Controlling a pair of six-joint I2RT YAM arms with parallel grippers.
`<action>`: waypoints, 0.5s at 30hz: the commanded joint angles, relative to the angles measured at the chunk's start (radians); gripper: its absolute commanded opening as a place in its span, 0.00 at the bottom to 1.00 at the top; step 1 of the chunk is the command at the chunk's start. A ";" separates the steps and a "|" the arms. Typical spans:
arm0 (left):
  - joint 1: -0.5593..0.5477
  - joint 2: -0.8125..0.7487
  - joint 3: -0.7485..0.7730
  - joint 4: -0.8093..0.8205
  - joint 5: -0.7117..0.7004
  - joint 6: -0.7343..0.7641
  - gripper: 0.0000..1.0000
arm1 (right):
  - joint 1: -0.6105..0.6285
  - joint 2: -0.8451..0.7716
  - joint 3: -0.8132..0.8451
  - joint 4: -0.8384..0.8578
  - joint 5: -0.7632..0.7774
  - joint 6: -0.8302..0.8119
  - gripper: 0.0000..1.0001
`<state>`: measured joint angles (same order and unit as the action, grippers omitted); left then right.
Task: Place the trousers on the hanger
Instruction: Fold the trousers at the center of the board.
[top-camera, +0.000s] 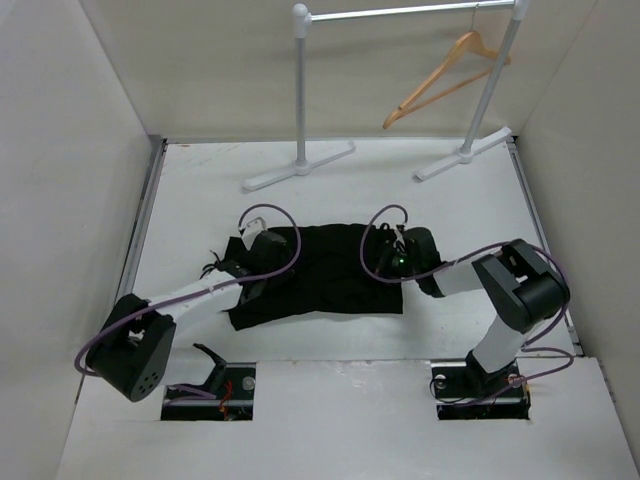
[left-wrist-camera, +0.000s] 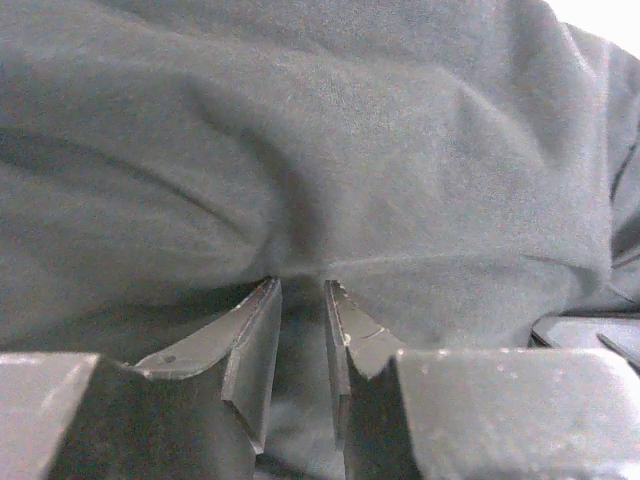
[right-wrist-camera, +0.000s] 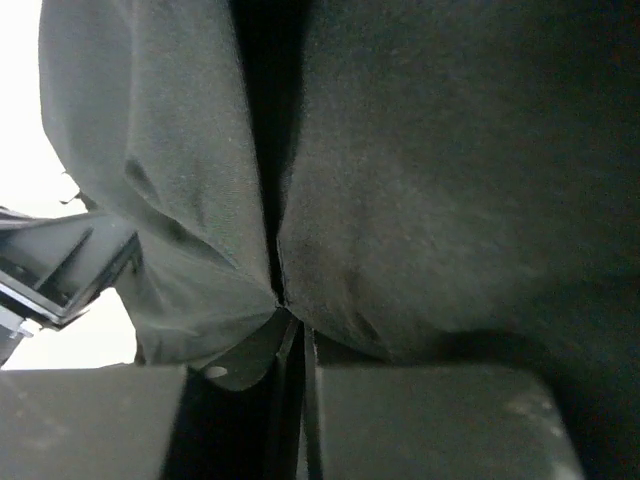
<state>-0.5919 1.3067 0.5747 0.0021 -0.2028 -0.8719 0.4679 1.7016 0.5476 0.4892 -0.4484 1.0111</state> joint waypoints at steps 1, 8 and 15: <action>0.011 -0.073 -0.012 -0.043 0.005 -0.003 0.23 | -0.010 -0.029 -0.044 0.138 -0.019 0.024 0.14; -0.007 -0.179 0.085 -0.163 0.019 0.011 0.28 | -0.007 -0.399 0.069 -0.196 -0.053 -0.018 0.52; -0.081 -0.184 0.151 -0.212 0.003 0.031 0.31 | -0.070 -0.573 0.375 -0.537 -0.023 -0.155 0.35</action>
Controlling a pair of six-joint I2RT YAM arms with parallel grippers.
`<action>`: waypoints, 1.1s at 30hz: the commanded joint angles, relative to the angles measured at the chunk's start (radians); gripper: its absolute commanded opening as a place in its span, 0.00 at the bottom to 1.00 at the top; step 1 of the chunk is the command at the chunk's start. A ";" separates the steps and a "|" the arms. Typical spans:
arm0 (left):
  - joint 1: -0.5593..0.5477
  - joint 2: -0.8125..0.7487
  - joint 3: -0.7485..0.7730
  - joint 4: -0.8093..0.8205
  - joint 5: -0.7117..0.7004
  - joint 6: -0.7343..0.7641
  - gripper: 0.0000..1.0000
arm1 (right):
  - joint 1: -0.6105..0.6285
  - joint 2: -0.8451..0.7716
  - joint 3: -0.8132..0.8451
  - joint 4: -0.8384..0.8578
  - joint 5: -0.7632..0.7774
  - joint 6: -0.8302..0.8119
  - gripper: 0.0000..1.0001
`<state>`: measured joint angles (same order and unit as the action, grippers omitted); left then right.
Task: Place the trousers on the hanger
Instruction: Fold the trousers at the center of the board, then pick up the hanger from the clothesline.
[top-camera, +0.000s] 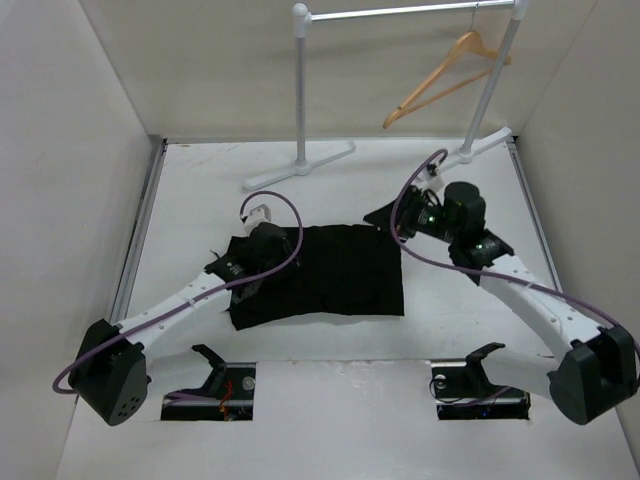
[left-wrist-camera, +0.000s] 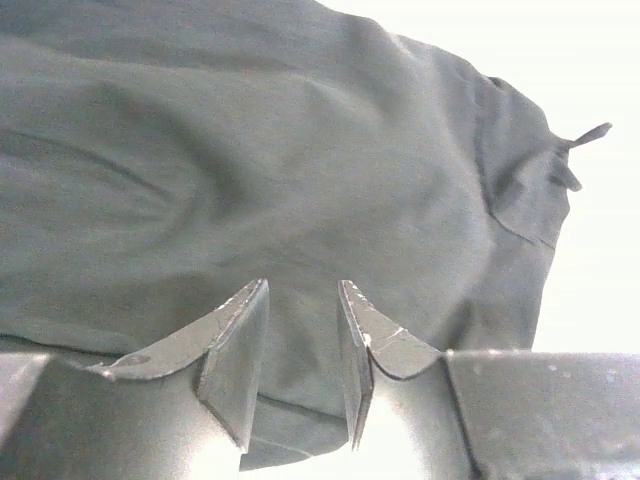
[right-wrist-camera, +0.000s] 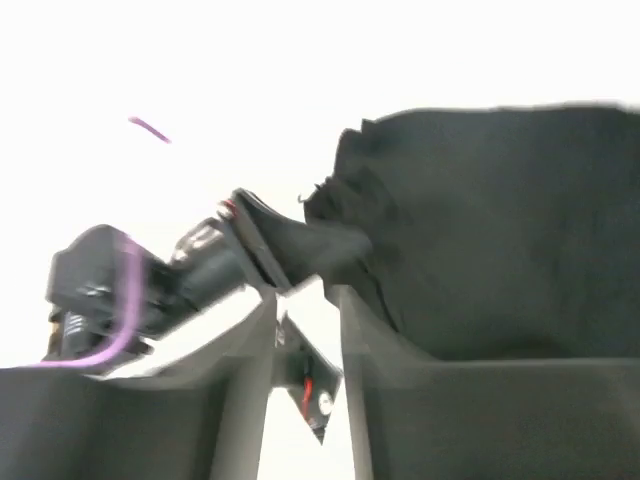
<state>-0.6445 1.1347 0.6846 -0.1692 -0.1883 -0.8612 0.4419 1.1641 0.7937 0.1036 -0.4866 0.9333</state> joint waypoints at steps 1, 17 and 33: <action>-0.039 -0.004 0.046 -0.041 -0.017 0.025 0.30 | -0.070 -0.031 0.192 -0.171 0.019 -0.091 0.22; -0.195 0.094 0.248 -0.291 -0.321 0.189 0.25 | -0.337 0.603 1.183 -0.467 0.367 -0.287 0.62; -0.191 0.089 0.242 -0.288 -0.310 0.194 0.29 | -0.349 0.775 1.285 -0.349 0.209 -0.258 0.62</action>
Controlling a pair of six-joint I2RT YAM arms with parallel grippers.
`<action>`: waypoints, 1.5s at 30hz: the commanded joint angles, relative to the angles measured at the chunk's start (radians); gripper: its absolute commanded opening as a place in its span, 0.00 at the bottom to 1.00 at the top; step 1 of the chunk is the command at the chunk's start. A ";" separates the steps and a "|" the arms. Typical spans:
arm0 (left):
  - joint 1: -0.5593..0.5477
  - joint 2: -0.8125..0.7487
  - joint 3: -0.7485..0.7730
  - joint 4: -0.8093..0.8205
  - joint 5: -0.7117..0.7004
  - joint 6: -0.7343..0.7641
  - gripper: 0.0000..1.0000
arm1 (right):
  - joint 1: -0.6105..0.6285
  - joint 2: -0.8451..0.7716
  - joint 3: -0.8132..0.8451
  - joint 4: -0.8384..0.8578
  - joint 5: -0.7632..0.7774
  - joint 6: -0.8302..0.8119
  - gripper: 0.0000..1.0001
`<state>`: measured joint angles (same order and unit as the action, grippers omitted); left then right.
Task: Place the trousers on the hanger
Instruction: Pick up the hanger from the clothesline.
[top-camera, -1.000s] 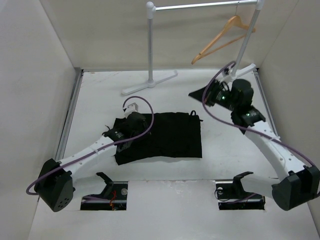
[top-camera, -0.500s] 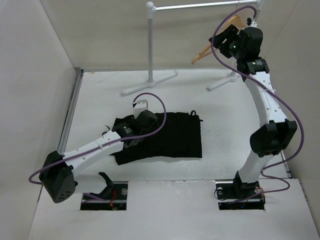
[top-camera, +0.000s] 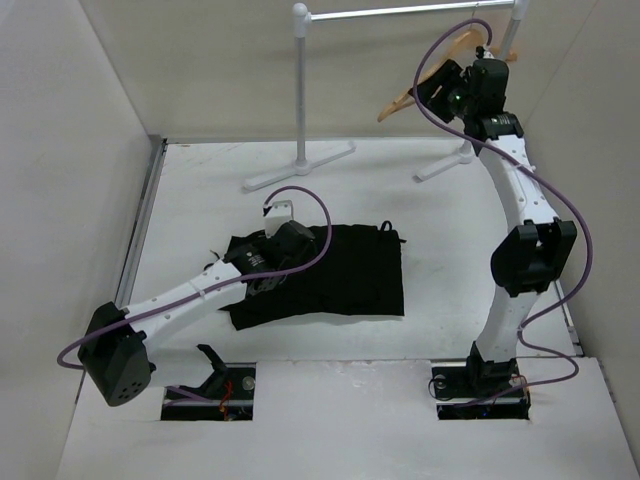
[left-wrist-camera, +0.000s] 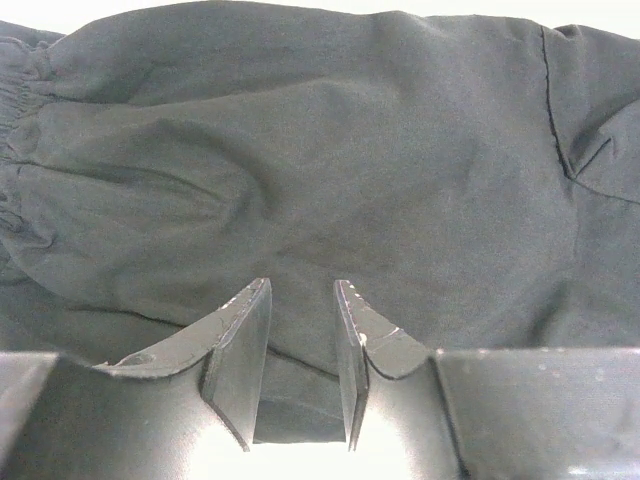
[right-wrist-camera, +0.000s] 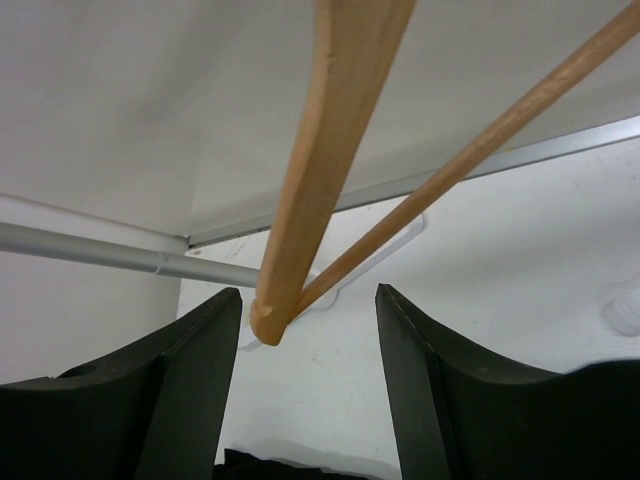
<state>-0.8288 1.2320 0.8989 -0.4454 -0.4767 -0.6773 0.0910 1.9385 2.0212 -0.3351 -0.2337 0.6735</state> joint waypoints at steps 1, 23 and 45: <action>-0.010 -0.006 0.025 -0.012 -0.020 0.009 0.29 | 0.002 0.007 0.057 0.093 -0.046 0.004 0.62; 0.023 -0.006 0.024 0.005 0.007 -0.001 0.29 | 0.042 0.002 0.091 0.194 -0.154 0.054 0.24; 0.107 0.038 0.451 0.052 0.219 0.070 0.17 | 0.097 -0.380 -0.467 0.323 -0.251 0.057 0.22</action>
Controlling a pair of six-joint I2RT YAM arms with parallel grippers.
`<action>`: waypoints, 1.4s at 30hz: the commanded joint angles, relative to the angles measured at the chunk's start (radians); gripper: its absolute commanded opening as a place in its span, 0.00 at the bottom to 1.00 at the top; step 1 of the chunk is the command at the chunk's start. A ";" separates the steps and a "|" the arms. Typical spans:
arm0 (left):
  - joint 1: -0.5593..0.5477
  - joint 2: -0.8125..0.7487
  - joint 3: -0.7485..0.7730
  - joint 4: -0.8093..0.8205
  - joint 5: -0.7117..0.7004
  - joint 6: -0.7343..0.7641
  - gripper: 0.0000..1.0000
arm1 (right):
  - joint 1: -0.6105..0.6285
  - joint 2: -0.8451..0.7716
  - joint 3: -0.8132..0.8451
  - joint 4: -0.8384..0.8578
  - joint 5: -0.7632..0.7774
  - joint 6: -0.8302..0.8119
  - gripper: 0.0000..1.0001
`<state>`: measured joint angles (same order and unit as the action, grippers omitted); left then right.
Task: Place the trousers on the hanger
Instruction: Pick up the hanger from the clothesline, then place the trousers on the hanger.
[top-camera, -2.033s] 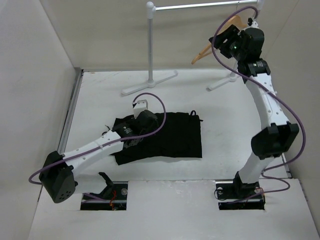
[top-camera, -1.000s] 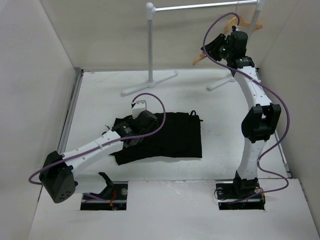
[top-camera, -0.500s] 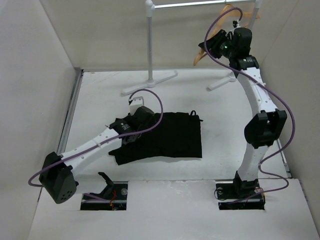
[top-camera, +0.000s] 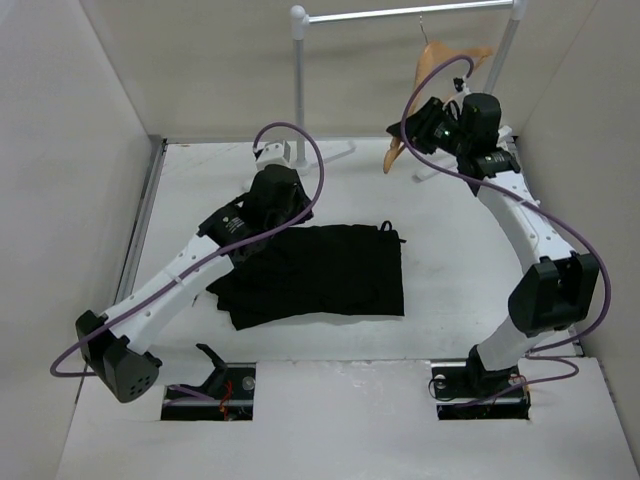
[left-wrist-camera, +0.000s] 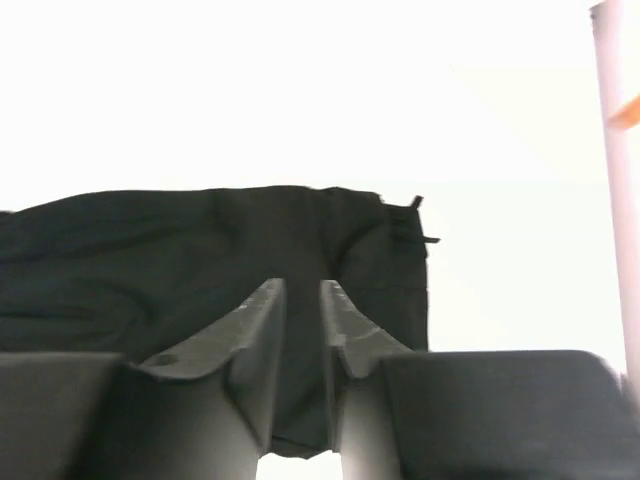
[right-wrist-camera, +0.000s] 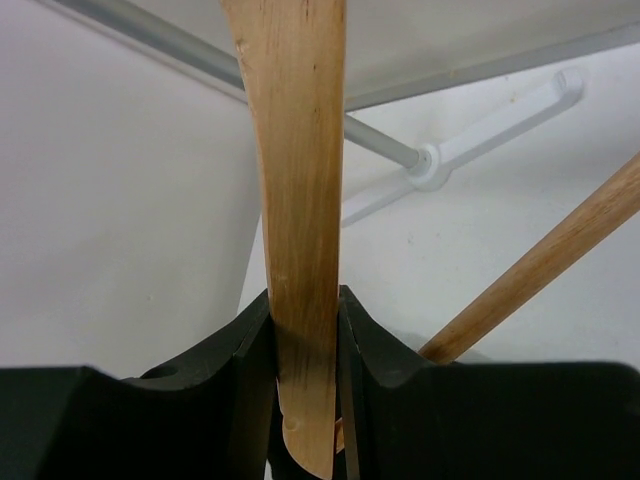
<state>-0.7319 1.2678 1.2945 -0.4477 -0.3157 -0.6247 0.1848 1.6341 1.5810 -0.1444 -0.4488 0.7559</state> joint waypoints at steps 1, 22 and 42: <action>0.010 0.007 0.078 0.064 0.073 0.017 0.14 | 0.008 -0.091 -0.047 0.134 -0.040 -0.029 0.22; -0.298 0.281 0.310 0.288 0.047 0.072 0.60 | 0.141 -0.681 -0.805 0.040 0.024 -0.009 0.20; -0.312 0.553 0.447 0.294 0.004 0.085 0.12 | 0.258 -0.868 -0.943 -0.055 0.044 0.046 0.21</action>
<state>-1.0435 1.8271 1.6859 -0.1951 -0.2928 -0.5560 0.4328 0.8093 0.6415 -0.2214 -0.4164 0.8112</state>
